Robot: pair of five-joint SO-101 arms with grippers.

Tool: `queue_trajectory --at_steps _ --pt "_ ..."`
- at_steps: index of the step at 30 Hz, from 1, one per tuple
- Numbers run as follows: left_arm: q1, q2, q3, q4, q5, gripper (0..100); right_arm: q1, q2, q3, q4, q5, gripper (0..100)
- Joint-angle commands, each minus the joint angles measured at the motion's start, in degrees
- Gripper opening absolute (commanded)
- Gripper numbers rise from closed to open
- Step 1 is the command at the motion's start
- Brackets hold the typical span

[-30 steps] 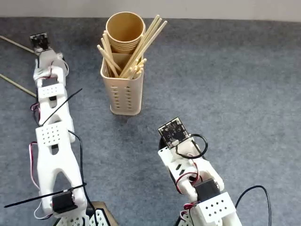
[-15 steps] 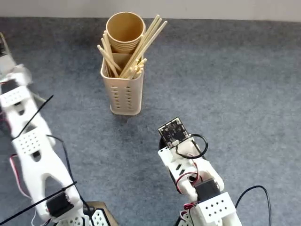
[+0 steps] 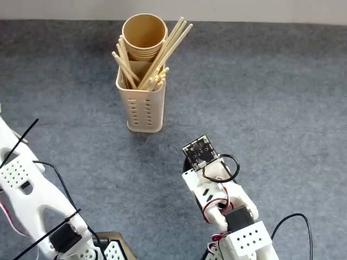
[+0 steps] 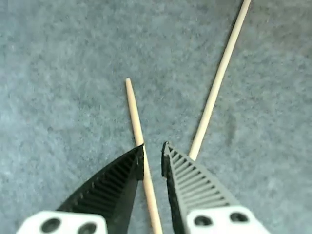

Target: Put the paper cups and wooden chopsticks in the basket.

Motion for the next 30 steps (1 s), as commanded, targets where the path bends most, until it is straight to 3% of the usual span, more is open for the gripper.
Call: queue_trajectory --at_steps 1,6,11,21,30 --pt "1.7 -4.5 -3.3 0.3 -0.4 9 -0.5 -0.5 -0.2 -0.7 0.8 13.9" --pt "4.6 -4.6 -3.3 -0.1 -0.2 11 -0.5 -0.5 -0.2 -0.7 0.8 13.9" --pt "6.2 -4.5 0.1 0.5 3.7 22 -0.5 -0.5 -0.2 -0.7 0.9 13.9" --pt "1.5 -4.5 9.1 -8.9 4.0 19 -0.5 -0.5 -0.2 -0.7 0.9 13.9" --pt "0.8 -3.6 11.1 -9.8 4.0 19 -0.5 -0.5 -0.2 -0.7 0.9 13.9"
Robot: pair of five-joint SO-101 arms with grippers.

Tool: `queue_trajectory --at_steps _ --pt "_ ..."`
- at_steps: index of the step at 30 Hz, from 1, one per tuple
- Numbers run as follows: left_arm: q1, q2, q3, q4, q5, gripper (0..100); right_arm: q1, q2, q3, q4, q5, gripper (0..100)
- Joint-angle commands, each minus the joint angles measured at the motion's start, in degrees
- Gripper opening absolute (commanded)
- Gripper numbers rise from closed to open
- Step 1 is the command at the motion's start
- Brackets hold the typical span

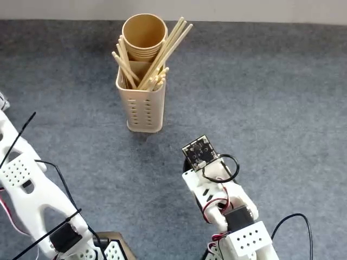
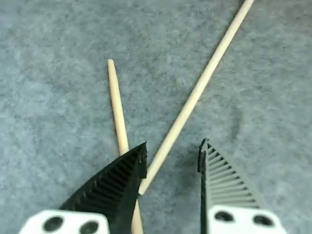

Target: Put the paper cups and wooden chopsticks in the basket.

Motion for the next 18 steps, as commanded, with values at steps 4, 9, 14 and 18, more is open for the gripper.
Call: queue_trajectory --at_steps 4,9,14,18 --pt "-0.2 -1.5 1.4 -2.0 0.7 19 -0.5 -0.5 -0.2 -0.7 0.5 13.9" --pt "-0.1 2.2 1.1 -1.9 0.7 15 -0.5 -0.5 -0.2 -0.7 0.5 13.9" --pt "0.5 3.4 1.1 -1.7 0.0 0 -0.5 -0.5 -0.2 -0.7 0.5 13.9" --pt "1.9 3.3 0.9 2.9 -4.2 1 -0.5 -0.5 -0.2 -0.7 0.5 13.9"
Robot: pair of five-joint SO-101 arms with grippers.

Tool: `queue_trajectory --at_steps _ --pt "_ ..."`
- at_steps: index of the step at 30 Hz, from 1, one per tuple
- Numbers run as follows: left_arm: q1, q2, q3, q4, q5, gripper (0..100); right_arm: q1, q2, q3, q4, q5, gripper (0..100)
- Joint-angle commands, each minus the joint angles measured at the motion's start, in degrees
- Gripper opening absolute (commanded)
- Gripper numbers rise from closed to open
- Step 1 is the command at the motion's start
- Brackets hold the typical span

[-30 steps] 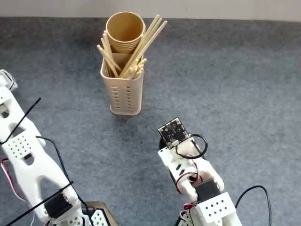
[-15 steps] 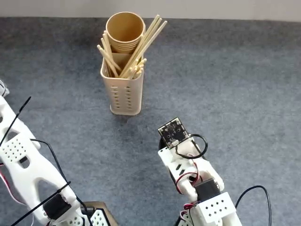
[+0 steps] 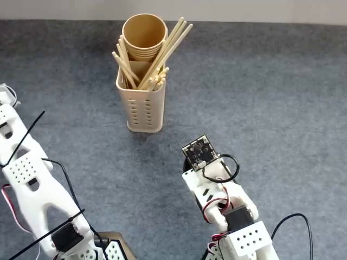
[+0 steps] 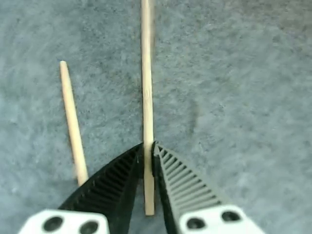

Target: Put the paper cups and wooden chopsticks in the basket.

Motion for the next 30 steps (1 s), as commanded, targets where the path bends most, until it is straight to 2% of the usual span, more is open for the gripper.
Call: queue_trajectory --at_steps 1,5,8,13,21,26,28,30 --pt "1.4 -0.1 0.1 5.8 -2.9 1 -0.5 -0.5 -0.2 -0.7 0.5 13.9" --pt "3.6 -1.1 -7.8 13.5 -3.0 1 -0.5 -0.5 -0.2 -0.7 0.5 13.9" --pt "7.0 -4.1 -15.4 26.0 -2.9 1 -0.5 -0.5 -0.2 -0.7 0.5 13.9" --pt "13.5 -18.6 -12.5 48.9 -3.0 1 -0.5 -0.5 -0.2 -0.7 0.5 13.9" --pt "17.8 -41.7 17.4 48.1 -3.1 1 -0.4 -0.5 -0.2 -0.7 0.5 13.9" --pt "22.6 -62.9 46.3 47.8 -3.3 1 -0.4 -0.5 -0.2 -0.7 0.5 13.9" --pt "23.3 -68.6 57.1 47.0 -6.3 1 -0.4 -0.5 -0.2 -0.7 0.5 13.9" --pt "22.4 -70.8 64.3 42.5 -9.4 1 -0.4 -0.5 -0.2 -0.7 0.5 13.9"
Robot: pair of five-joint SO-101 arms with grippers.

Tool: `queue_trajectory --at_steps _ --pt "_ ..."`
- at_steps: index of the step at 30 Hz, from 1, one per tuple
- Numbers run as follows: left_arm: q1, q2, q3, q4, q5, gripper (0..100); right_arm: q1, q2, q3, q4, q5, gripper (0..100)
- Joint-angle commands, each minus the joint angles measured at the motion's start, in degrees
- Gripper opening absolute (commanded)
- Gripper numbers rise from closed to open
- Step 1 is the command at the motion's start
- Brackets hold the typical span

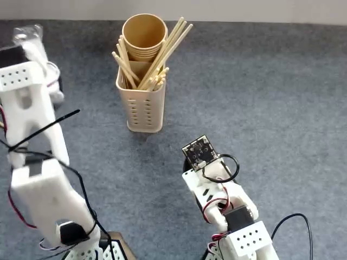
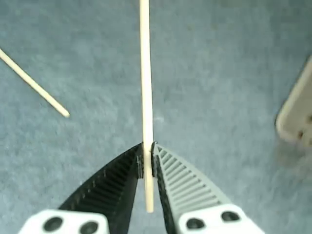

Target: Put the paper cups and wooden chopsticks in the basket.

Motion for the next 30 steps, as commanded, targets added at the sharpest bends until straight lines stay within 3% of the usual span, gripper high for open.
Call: queue_trajectory --at_steps 1,5,12,16,20,25,30 --pt "-1.8 -10.7 20.0 -6.8 -5.5 2 -0.4 -0.5 -0.2 -0.7 0.5 13.9" --pt "-9.9 -8.6 24.3 -11.9 -9.4 10 -0.4 -0.5 -0.2 -0.7 0.5 13.9" --pt "-21.1 -6.2 23.3 -12.3 -20.1 11 -0.5 -0.5 -0.2 -0.7 0.5 13.9" --pt "-24.3 -5.6 17.4 -12.7 -20.7 11 -0.5 -0.5 -0.2 -0.7 0.5 13.9" --pt "-28.3 -4.1 16.7 -20.7 -14.2 16 -0.5 -0.5 -0.2 -0.7 0.5 13.9" --pt "-28.4 5.1 16.0 -28.3 -7.5 19 -0.5 -0.5 -0.2 -0.7 0.5 13.9" --pt "-26.3 14.4 7.2 -29.3 4.2 19 -0.5 -0.5 -0.2 -0.7 0.5 13.9"
